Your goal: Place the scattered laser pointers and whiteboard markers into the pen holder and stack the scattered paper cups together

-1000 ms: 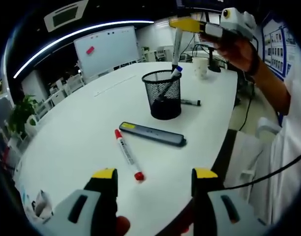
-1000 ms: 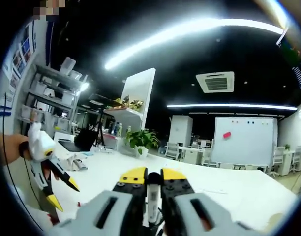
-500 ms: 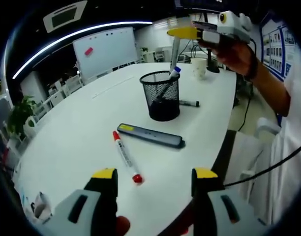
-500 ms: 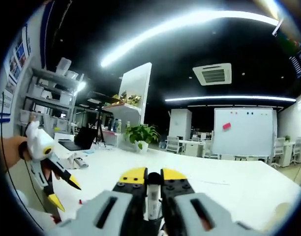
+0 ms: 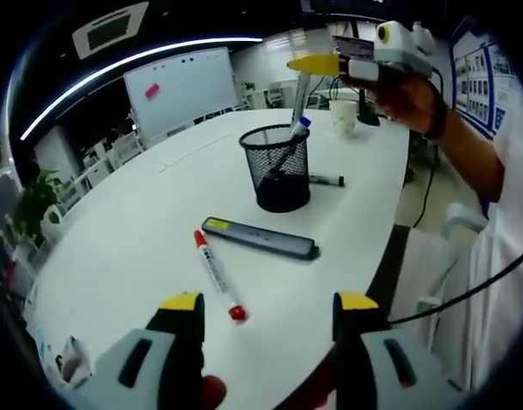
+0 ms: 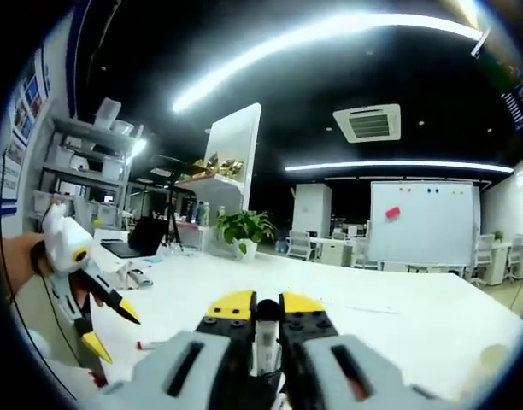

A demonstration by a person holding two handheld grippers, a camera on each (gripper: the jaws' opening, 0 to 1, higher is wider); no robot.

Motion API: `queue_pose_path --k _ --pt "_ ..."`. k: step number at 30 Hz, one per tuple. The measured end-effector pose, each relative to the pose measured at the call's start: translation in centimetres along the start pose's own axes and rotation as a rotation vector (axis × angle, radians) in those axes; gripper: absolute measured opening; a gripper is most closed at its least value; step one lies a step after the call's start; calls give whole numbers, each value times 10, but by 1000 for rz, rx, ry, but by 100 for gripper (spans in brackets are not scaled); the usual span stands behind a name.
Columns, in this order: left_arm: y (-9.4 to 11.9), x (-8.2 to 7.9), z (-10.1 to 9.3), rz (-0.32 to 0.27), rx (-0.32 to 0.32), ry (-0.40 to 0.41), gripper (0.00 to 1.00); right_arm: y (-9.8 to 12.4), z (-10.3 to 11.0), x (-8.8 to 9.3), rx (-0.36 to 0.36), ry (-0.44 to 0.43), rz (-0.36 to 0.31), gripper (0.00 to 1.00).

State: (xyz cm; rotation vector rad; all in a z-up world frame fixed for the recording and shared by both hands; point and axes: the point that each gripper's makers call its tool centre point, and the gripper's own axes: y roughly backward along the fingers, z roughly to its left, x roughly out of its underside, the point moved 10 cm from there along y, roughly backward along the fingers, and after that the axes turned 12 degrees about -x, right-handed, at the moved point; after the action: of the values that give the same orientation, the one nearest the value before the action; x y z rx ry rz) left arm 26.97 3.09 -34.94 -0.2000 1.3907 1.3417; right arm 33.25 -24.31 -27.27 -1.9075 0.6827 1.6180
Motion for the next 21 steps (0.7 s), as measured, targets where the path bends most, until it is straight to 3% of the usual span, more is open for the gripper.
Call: queue_pose_path --k 21 --pt "1 -1 0 5 4 -10 60 -3 -2 13 -8 -33 53 11"
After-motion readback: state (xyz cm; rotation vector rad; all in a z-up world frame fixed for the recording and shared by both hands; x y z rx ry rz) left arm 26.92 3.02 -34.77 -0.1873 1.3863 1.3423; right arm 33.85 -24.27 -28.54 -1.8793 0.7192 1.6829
